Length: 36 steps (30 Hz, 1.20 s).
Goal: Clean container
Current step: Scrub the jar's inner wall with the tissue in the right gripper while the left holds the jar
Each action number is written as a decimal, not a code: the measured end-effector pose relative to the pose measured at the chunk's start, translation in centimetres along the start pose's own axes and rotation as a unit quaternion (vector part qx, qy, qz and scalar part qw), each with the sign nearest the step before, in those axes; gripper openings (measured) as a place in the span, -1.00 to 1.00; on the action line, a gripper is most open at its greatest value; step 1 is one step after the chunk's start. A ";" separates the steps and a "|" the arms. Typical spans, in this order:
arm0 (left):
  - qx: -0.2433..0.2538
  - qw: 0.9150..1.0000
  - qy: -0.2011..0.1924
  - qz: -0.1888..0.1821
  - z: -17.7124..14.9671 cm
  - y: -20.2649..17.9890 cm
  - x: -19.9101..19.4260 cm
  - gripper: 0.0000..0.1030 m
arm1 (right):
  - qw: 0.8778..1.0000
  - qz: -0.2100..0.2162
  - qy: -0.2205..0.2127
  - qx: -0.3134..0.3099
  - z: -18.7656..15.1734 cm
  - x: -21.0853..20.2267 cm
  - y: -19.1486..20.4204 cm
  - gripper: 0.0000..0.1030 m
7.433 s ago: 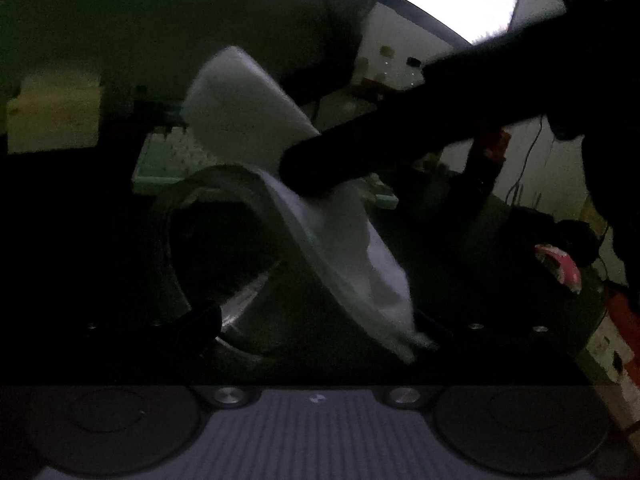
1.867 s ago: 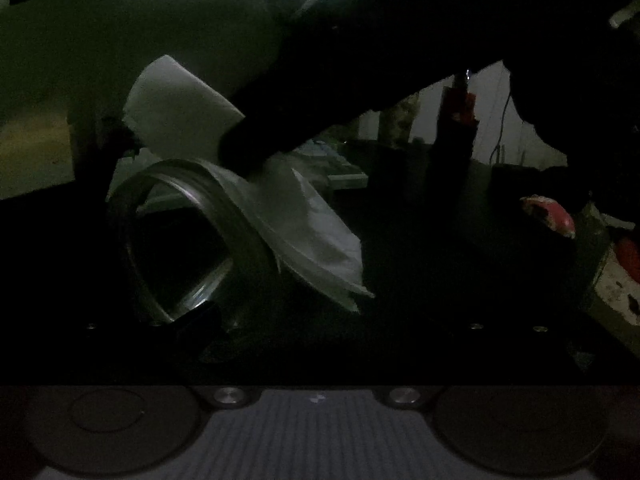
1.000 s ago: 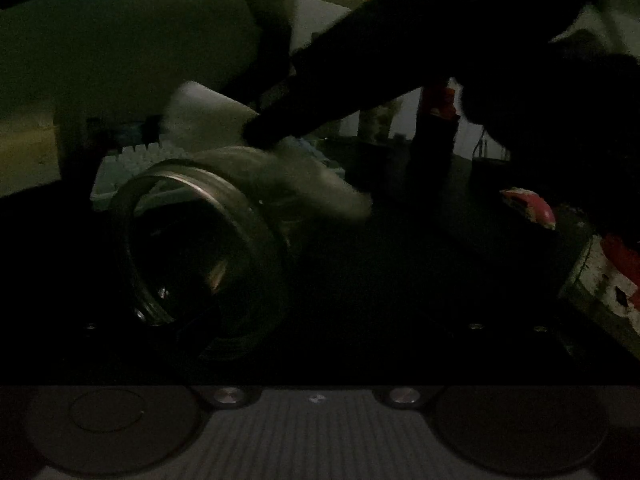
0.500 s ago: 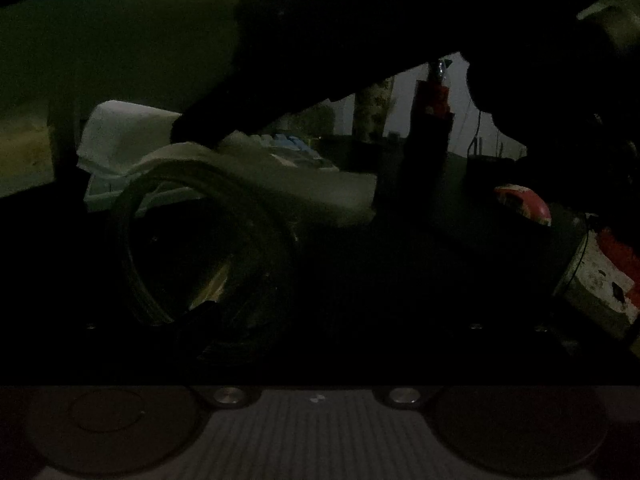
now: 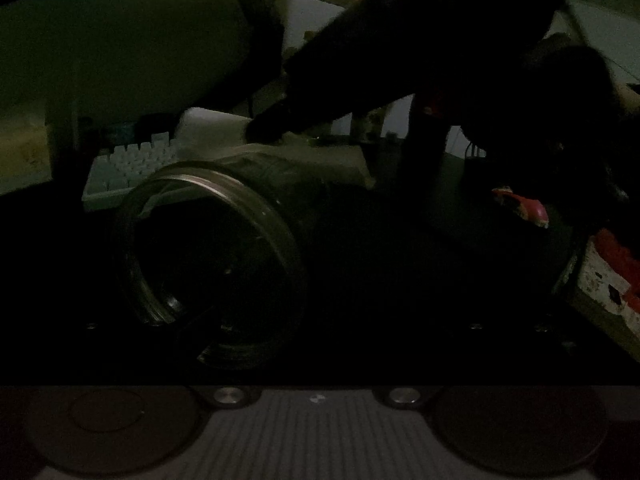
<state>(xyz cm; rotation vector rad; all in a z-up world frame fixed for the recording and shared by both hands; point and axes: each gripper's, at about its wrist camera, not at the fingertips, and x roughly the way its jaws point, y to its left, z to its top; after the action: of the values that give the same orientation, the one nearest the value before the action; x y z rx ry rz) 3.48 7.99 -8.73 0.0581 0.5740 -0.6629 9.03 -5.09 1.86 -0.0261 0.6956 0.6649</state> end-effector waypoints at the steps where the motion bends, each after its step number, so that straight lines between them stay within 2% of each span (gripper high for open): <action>1: 0.000 1.000 0.000 0.001 0.1 -0.1 0.1 1.00 | 1.000 0.007 0.002 -0.002 0.0 0.0 0.3 -0.75; 5: -0.002 1.000 -0.001 0.008 0.3 -0.2 0.2 1.00 | 0.999 0.037 0.010 -0.011 0.0 0.0 1.5 -0.76; 6: -0.004 1.000 -0.001 0.008 0.4 -0.1 0.1 1.00 | 0.999 0.030 0.009 -0.005 0.1 0.1 1.0 -0.76; 9: -0.011 1.000 -0.001 0.005 0.5 0.2 0.2 1.00 | 1.000 -0.025 0.003 -0.002 0.3 0.3 -0.5 -0.76; 13: -0.010 1.000 -0.001 0.008 0.7 0.2 0.5 1.00 | 0.998 -0.063 0.003 0.017 0.8 1.0 -1.7 -0.76; 15: -0.008 1.000 -0.001 0.012 0.7 0.1 0.8 1.00 | 0.999 -0.052 0.003 0.008 0.9 1.4 -0.8 -0.76; 17: -0.006 1.000 -0.002 0.016 0.8 0.1 1.0 1.00 | 1.000 -0.010 0.002 -0.022 0.5 1.5 1.2 -0.76; 19: -0.009 1.000 -0.002 0.018 0.9 0.3 1.3 0.99 | 0.999 0.007 0.001 -0.045 0.1 1.4 2.6 -0.76; 22: -0.016 1.000 -0.004 0.013 0.8 0.2 0.6 1.00 | 0.999 0.017 0.006 -0.034 0.2 1.3 2.2 -0.76; 25: -0.024 1.000 -0.005 0.008 0.7 0.0 -0.2 1.00 | 1.000 -0.010 0.007 0.005 0.7 1.5 0.1 -0.76; 28: -0.028 1.000 -0.005 0.006 0.6 -0.2 -0.5 1.00 | 0.999 -0.011 0.014 0.036 1.3 1.8 -1.0 -0.76; 32: -0.029 1.000 -0.004 0.006 0.6 -0.5 -0.5 1.00 | 1.000 0.015 0.016 -0.011 1.1 1.7 1.3 -0.76; 36: -0.028 1.000 -0.006 0.004 0.5 -0.7 -0.7 1.00 | 1.000 0.020 0.017 -0.015 0.9 1.5 1.5 -0.76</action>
<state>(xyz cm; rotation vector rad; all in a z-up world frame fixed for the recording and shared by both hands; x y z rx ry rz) 2.88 7.70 -7.87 0.0048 0.5806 -0.6383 9.56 -2.87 1.94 -0.0516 0.7196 0.7138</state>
